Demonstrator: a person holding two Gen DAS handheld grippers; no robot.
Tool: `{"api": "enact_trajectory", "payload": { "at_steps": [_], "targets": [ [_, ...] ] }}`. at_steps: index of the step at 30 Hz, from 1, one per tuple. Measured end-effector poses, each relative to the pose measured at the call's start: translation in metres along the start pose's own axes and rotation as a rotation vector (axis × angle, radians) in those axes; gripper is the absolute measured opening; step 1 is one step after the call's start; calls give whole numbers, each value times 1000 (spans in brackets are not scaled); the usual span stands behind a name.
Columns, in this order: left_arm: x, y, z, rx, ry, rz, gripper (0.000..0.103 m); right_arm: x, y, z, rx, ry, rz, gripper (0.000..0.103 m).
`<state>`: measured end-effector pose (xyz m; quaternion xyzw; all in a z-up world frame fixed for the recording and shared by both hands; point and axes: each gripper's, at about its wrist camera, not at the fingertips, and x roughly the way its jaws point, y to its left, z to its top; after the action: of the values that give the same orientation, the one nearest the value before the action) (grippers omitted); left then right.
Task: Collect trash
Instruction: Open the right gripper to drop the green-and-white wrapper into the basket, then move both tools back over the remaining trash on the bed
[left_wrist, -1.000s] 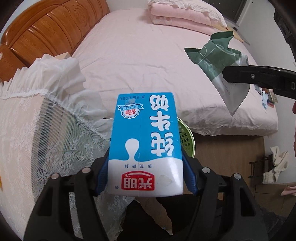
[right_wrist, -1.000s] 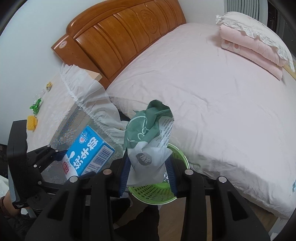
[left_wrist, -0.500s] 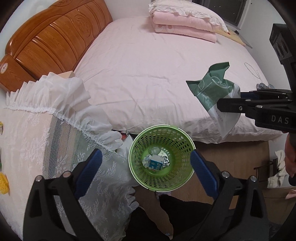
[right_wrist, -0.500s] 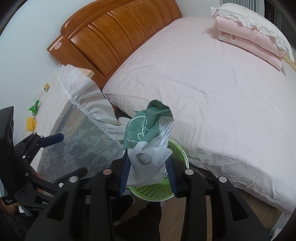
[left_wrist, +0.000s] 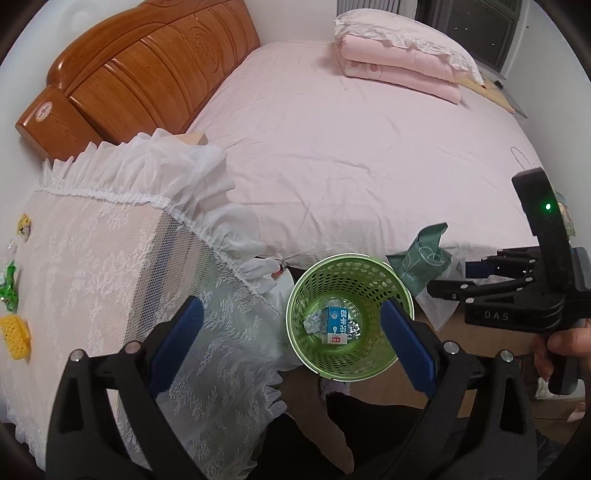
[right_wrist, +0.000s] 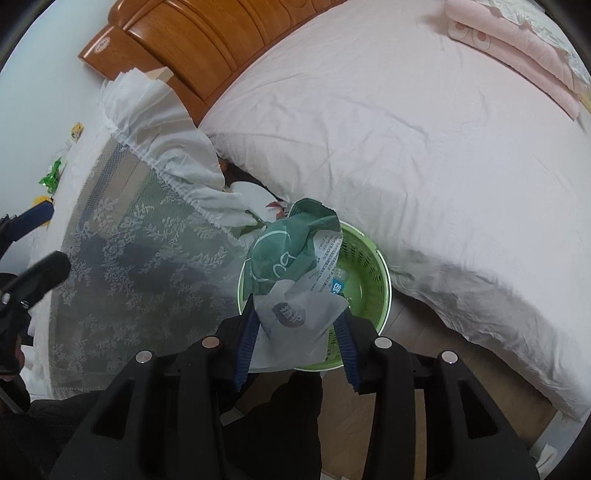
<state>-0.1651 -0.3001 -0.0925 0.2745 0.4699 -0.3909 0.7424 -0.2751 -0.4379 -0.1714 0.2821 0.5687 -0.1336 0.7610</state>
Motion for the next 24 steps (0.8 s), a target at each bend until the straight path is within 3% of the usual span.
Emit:
{"api": "enact_trajectory", "payload": {
  "at_steps": [3,5,13,21,24],
  "targets": [
    [-1,12,-3,-33,4,16,92,13,2,-4,2,15,-15,71],
    [-2,20,-5,-53,6,27,92,18,3,-6,5,22,-34,80],
    [-2,44,-13,-130,21,41,92,17,-1,-3,24,16,-58,87],
    [-2,49,-16,-141,18,43,92,13,2,2,22,6,-69,88],
    [-5,54,-16,-158,14,48,92,7,10,7,16,0,-92,96]
  ]
}}
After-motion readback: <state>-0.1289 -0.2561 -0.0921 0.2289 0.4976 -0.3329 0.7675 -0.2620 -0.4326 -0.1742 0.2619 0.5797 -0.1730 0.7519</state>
